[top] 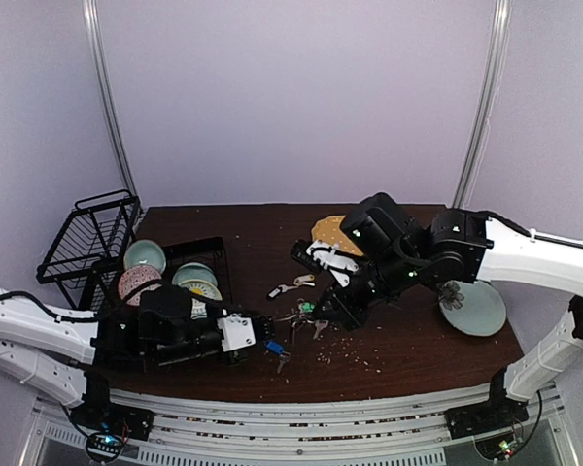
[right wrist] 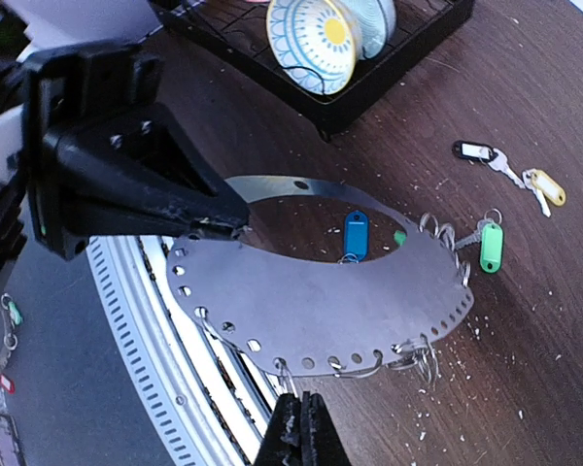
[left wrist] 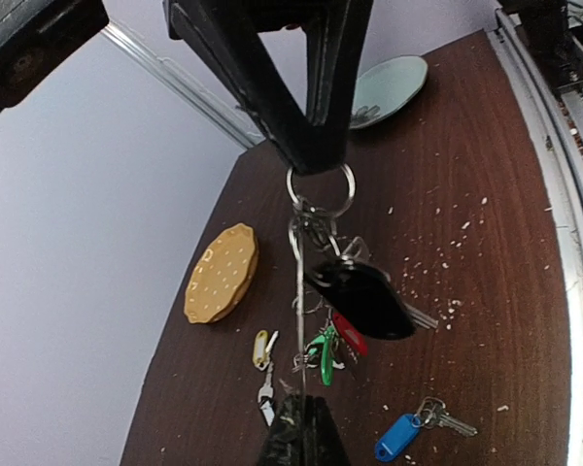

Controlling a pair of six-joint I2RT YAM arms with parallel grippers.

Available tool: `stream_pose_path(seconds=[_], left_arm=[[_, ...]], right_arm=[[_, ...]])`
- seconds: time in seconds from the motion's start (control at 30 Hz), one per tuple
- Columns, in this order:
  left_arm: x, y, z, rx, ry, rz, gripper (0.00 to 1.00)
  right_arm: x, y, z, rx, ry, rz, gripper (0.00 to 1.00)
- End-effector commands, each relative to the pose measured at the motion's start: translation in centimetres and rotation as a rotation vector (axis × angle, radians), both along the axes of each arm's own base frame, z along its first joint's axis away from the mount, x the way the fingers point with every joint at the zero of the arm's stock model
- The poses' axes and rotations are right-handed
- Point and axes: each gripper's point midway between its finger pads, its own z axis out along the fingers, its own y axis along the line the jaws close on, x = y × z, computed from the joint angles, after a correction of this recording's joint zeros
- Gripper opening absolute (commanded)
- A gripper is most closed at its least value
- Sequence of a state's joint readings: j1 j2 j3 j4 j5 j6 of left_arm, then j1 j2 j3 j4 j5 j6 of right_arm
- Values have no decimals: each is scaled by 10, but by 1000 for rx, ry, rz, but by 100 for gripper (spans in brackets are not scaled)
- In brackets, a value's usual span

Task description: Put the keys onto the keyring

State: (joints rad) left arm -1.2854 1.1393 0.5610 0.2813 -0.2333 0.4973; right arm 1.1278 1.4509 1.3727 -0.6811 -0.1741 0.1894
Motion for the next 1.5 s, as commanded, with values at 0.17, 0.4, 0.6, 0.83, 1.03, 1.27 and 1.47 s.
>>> stream_pose_path(seconds=[0.17, 0.4, 0.6, 0.83, 1.03, 1.27, 1.47], left_arm=[[1, -18, 10, -66, -101, 123, 0], [-36, -37, 17, -146, 67, -83, 44], [-65, -31, 32, -161, 167, -221, 71], [-33, -9, 89, -412, 285, -64, 55], [-14, -15, 104, -469, 421, -59, 35], [9, -14, 88, -466, 553, -54, 37], [31, -4, 93, -511, 501, 70, 51]], right_arm=[[54, 0, 43, 201, -170, -297, 0], [59, 2, 43, 163, -308, -201, 0], [61, -17, 17, 30, -441, -84, 0], [27, -1, 21, 117, -446, 151, 0], [10, 15, 28, 149, -429, 225, 0], [24, 25, 41, 224, -406, 35, 0], [69, 12, 20, 247, -203, -487, 0]])
